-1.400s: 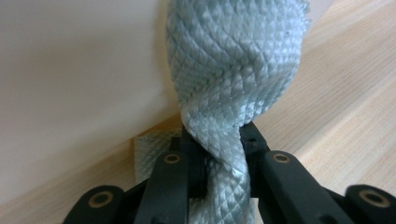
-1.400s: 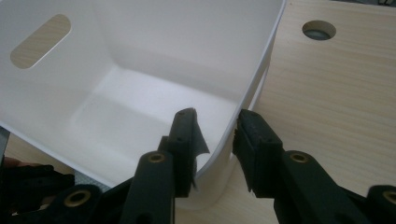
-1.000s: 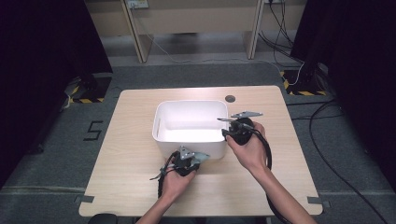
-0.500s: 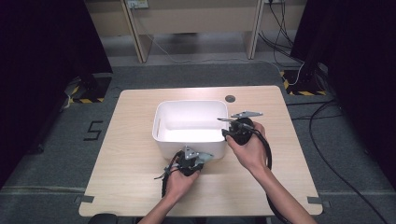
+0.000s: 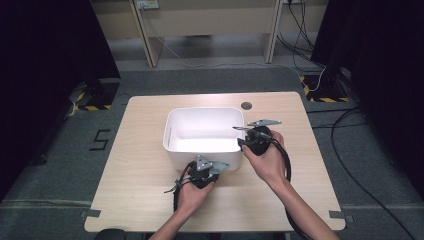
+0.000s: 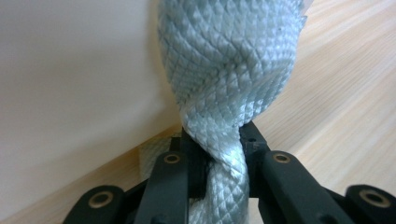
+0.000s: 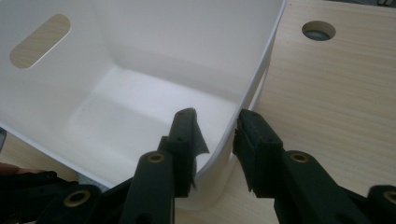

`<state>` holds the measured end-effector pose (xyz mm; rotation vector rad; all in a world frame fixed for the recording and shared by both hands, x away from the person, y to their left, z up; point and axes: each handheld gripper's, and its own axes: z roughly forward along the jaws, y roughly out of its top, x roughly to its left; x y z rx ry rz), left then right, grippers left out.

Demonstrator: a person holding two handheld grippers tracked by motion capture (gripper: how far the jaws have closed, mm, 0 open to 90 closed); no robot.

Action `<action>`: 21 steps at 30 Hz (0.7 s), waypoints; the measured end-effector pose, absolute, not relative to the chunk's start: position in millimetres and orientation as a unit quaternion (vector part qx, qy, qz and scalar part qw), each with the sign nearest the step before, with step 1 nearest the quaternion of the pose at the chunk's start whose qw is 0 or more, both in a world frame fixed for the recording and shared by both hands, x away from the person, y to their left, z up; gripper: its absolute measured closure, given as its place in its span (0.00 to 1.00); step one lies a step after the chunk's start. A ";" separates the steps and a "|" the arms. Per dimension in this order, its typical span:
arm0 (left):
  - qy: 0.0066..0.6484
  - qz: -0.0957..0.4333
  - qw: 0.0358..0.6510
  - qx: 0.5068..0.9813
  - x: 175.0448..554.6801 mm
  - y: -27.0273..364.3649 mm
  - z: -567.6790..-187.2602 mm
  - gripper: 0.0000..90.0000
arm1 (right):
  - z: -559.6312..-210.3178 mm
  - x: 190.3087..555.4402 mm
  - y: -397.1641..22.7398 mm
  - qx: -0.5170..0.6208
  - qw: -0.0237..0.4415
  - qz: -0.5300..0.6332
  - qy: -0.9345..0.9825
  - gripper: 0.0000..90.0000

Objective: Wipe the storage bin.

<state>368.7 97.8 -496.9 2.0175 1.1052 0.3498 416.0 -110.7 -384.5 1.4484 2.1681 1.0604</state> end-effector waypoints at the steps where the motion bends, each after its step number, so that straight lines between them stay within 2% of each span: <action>1: 0.437 0.138 0.398 0.795 368.2 97.3 -494.6 0.86 | -384.6 416.0 -110.7 0.508 0.163 0.372 0.760 0.75; 21: 0.424 0.147 0.420 0.788 364.9 94.8 -471.8 0.86 | -384.5 416.0 -110.7 0.507 0.163 0.371 0.760 0.75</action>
